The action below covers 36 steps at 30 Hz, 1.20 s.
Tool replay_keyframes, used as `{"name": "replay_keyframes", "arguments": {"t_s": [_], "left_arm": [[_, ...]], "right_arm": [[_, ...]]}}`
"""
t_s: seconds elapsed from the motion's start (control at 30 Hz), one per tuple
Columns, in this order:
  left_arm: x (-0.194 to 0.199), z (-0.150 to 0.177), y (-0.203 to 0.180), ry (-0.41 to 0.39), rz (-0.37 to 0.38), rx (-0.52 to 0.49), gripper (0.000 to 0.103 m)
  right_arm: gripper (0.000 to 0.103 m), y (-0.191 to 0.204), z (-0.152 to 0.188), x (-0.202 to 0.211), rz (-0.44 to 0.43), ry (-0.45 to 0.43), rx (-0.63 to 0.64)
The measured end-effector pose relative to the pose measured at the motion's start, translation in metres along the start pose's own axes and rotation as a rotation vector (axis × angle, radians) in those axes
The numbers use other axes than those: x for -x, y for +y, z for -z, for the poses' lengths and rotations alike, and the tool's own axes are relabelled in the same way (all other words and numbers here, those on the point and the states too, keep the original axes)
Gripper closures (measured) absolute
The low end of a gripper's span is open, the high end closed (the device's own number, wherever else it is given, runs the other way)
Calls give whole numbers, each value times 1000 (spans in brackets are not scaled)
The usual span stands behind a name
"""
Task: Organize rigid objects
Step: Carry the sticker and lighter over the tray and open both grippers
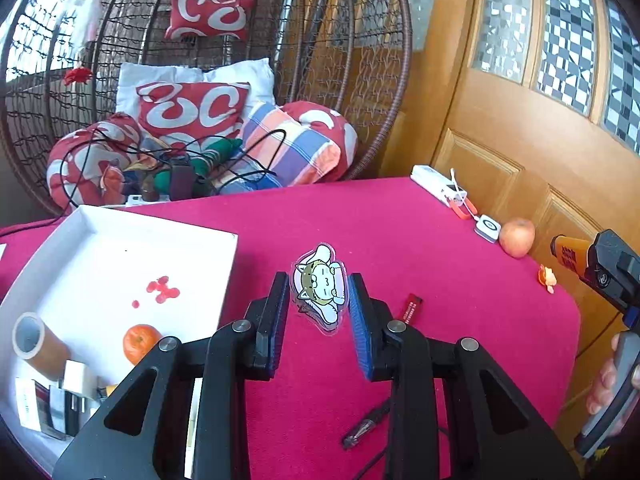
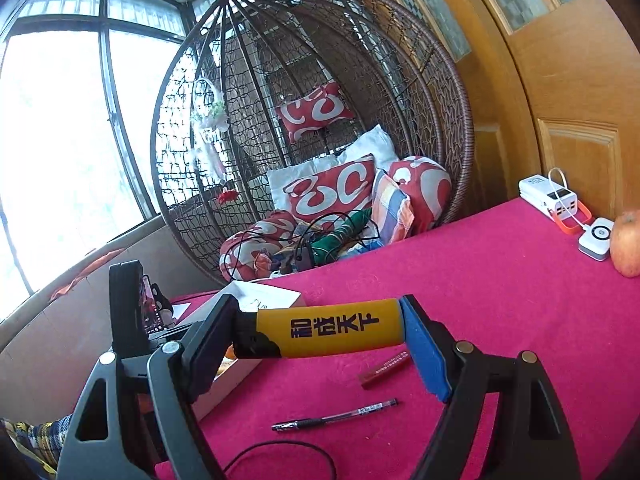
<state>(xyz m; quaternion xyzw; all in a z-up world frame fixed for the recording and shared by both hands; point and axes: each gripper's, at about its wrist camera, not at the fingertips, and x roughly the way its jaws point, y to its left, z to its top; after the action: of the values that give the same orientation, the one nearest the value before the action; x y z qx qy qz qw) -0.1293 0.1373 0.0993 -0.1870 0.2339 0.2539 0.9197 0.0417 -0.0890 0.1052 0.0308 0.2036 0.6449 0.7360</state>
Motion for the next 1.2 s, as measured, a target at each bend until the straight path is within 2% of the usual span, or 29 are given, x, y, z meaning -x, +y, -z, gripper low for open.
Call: {"name": "replay_keyframes", "arguments": {"t_s": [0.2, 0.5, 0.7, 0.87, 1.07, 1.1, 1.13, 1.17, 1.2], "left_arm": [[24, 1, 49, -40, -58, 109, 74], [58, 12, 138, -70, -179, 280, 74], [76, 31, 198, -72, -232, 431, 74], [73, 41, 215, -52, -235, 476, 74], [65, 44, 211, -19, -223, 474, 74], [66, 44, 210, -19, -231, 474, 71], [68, 43, 210, -19, -243, 472, 54], [70, 41, 209, -20, -263, 470, 38], [72, 39, 209, -25, -284, 468, 11]], "right_arm": [[22, 35, -8, -30, -53, 43, 55], [22, 86, -5, -104, -155, 191, 87], [22, 114, 14, -160, -151, 311, 109], [22, 128, 38, -197, -151, 407, 105], [21, 146, 58, -220, -126, 443, 169], [21, 149, 61, -221, -122, 440, 186], [20, 151, 63, -221, -121, 441, 199], [16, 152, 65, -220, -116, 433, 207], [8, 151, 65, -219, -111, 419, 210]]}}
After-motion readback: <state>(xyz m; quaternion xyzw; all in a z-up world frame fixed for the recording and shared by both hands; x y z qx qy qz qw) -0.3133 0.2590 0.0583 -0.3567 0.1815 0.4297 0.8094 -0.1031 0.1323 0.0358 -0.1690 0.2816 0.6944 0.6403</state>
